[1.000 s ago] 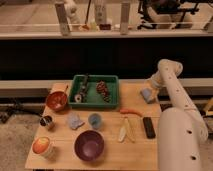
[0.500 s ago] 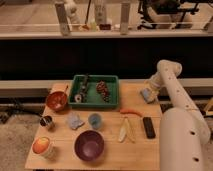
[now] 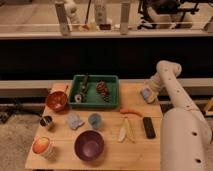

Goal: Wipe tray with sponge

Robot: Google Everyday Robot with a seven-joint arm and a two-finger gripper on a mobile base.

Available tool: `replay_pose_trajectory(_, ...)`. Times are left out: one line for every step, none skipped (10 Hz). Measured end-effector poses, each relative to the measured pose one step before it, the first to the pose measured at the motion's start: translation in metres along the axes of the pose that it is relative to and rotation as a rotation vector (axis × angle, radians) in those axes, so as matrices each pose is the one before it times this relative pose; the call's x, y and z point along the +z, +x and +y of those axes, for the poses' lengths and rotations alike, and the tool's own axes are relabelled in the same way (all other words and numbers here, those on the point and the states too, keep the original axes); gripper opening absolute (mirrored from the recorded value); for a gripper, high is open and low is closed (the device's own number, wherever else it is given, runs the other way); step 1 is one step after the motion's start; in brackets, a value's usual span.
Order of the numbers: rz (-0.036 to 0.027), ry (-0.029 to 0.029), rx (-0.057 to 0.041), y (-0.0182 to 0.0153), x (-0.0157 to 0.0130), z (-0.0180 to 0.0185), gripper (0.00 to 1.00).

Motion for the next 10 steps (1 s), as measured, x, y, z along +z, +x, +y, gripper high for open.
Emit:
replay_pose_trajectory(0.00108, -0.00360, 0.00020, -0.00037, 0.00020, 0.00180, 0.80)
replay_pose_trajectory(0.00008, -0.00470, -0.00206, -0.00246, 0.00027, 0.00119, 0.80)
replay_pose_trajectory(-0.00003, -0.00540, -0.00310, -0.00304, 0.00035, 0.00088, 0.80)
replay_pose_trajectory(-0.00039, -0.00497, -0.00139, -0.00259, 0.00000, 0.00121, 0.80)
replay_pose_trajectory(0.00052, -0.00186, 0.00075, -0.00013, -0.00031, 0.00078, 0.80)
replay_pose_trajectory(0.00038, -0.00280, -0.00057, -0.00095, -0.00021, 0.00051, 0.80)
replay_pose_trajectory(-0.00122, -0.00575, -0.00310, -0.00264, -0.00015, 0.00066, 0.78)
replay_pose_trajectory(-0.00249, -0.00293, -0.00205, -0.00164, -0.00067, 0.00052, 0.73)
replay_pose_trajectory(0.00023, -0.00406, 0.00025, -0.00023, -0.00001, 0.00120, 0.71)
replay_pose_trajectory(0.00048, -0.00466, 0.00082, -0.00078, -0.00016, 0.00082, 0.75)
